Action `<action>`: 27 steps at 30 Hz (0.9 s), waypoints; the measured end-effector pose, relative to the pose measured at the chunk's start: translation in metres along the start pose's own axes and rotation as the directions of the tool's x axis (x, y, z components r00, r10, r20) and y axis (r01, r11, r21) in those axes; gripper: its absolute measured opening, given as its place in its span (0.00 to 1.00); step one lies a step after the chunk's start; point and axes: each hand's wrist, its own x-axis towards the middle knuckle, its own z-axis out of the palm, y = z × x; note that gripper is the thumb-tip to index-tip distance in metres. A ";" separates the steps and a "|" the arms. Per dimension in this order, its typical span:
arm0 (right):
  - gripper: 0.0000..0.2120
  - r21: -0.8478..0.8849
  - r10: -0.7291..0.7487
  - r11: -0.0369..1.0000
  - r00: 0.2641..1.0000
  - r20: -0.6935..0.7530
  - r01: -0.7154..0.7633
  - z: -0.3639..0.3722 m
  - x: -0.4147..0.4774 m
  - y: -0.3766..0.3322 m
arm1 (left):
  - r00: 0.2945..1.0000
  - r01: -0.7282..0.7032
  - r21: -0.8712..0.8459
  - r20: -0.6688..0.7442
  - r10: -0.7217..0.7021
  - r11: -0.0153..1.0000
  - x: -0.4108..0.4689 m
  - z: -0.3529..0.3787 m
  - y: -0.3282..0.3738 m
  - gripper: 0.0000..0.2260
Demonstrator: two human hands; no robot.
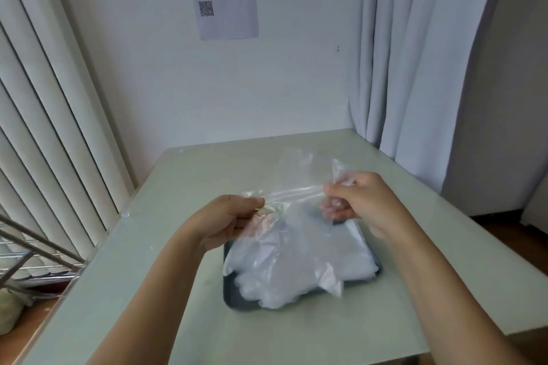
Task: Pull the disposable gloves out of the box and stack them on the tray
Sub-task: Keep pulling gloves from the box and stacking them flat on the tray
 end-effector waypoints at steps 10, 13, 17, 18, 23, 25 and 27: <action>0.06 -0.171 0.241 0.954 0.969 -0.049 -0.246 -0.018 -0.010 0.089 | 0.996 0.063 0.625 -0.085 -0.013 0.778 0.066 0.013 -0.009 0.11; 0.10 -0.376 0.218 0.901 0.975 -0.037 -0.216 -0.024 -0.008 0.092 | 0.996 0.022 0.688 -0.074 0.041 0.726 0.079 0.023 -0.014 0.06; 0.17 -0.522 0.177 0.832 0.982 -0.074 -0.189 -0.026 0.002 0.088 | 0.999 0.016 0.698 -0.048 0.024 0.716 0.092 0.033 -0.018 0.08; 0.18 -0.578 0.152 0.798 0.985 -0.086 -0.174 -0.026 0.005 0.089 | 0.998 0.018 0.704 -0.050 0.024 0.710 0.095 0.034 -0.019 0.07; 0.14 -0.652 0.129 0.730 0.978 -0.163 -0.205 -0.028 0.013 0.097 | 0.998 0.056 0.792 -0.057 -0.018 0.607 0.102 0.031 -0.025 0.10; 0.14 -0.658 0.162 0.713 0.970 -0.181 -0.242 -0.031 0.018 0.100 | 0.996 0.090 0.831 -0.086 -0.033 0.549 0.103 0.026 -0.027 0.11; 0.14 -0.693 0.198 0.673 0.966 -0.167 -0.258 -0.034 0.022 0.103 | 0.993 0.109 0.860 -0.111 -0.025 0.498 0.105 0.022 -0.028 0.12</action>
